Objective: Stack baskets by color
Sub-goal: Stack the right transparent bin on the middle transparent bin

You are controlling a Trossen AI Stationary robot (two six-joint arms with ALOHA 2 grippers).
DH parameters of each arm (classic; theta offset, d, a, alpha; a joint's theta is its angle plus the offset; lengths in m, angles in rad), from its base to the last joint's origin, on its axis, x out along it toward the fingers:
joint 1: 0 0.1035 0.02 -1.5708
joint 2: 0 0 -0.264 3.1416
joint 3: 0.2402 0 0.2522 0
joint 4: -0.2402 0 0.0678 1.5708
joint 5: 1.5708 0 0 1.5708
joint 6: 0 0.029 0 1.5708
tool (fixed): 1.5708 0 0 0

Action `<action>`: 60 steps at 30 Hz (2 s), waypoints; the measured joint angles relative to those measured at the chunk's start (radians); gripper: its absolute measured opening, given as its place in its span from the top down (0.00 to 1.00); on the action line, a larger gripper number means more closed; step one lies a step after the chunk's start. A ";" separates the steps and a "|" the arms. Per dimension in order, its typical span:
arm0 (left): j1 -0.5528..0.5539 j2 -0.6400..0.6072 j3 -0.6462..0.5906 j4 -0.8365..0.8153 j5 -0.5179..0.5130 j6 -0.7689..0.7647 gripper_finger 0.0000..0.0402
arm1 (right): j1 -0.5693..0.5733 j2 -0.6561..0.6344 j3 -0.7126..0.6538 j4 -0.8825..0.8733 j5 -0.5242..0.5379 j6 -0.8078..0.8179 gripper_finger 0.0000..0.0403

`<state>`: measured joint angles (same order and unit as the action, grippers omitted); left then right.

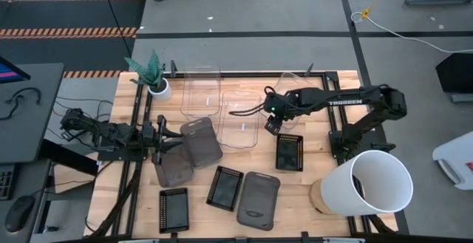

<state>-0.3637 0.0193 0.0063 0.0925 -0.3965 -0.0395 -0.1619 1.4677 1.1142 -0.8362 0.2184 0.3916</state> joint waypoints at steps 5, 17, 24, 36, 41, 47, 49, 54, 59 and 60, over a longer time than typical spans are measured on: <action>0.000 0.000 0.000 0.000 0.000 0.000 0.70 | -0.002 0.007 0.017 -0.018 -0.008 -0.024 0.41; 0.000 0.000 0.000 0.000 0.000 0.000 0.70 | 0.009 0.070 0.001 -0.032 -0.037 0.011 0.36; 0.000 0.000 0.000 0.000 0.000 0.000 0.70 | 0.010 0.115 0.000 -0.031 -0.043 0.041 0.38; 0.000 0.000 0.000 0.000 0.000 0.000 0.70 | 0.003 0.114 0.000 -0.061 -0.080 0.025 0.45; 0.000 0.000 0.000 0.000 0.000 0.000 0.70 | -0.019 0.114 0.000 -0.065 -0.082 0.001 0.49; 0.000 0.000 0.000 0.000 0.000 0.000 0.70 | -0.038 0.114 0.000 -0.059 -0.090 -0.021 0.54; 0.000 0.000 0.000 0.000 0.000 0.000 0.70 | -0.042 0.114 0.000 -0.059 -0.097 -0.021 0.56; 0.000 0.000 0.000 0.000 0.000 0.000 0.70 | -0.042 0.118 -0.001 -0.060 -0.108 -0.026 0.62; 0.000 0.000 0.000 0.000 0.000 0.000 0.70 | -0.045 0.118 -0.024 -0.051 -0.116 -0.028 0.71; 0.000 0.000 0.000 0.000 0.000 0.000 0.70 | -0.046 0.118 -0.032 -0.049 -0.123 -0.028 0.73</action>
<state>-0.3634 0.0196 0.0067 0.0925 -0.3962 -0.0398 -0.2079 1.5860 1.0824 -0.8850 0.0959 0.3637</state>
